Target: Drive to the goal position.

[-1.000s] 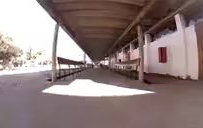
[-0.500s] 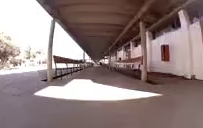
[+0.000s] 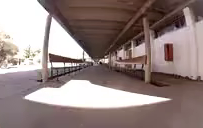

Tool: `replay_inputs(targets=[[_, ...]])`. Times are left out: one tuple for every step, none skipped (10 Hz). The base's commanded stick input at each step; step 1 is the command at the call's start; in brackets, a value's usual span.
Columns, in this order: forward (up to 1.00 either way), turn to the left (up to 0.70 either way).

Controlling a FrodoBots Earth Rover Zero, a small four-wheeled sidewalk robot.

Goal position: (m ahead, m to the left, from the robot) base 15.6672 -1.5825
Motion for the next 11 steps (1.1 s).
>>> replay_inputs(targets=[[0.7,0.0],[0.7,0.0],[0.7,0.0],[0.7,0.0],[0.7,0.0],[0.7,0.0],[0.7,0.0],[0.7,0.0],[0.7,0.0],[0.7,0.0],[0.7,0.0]])
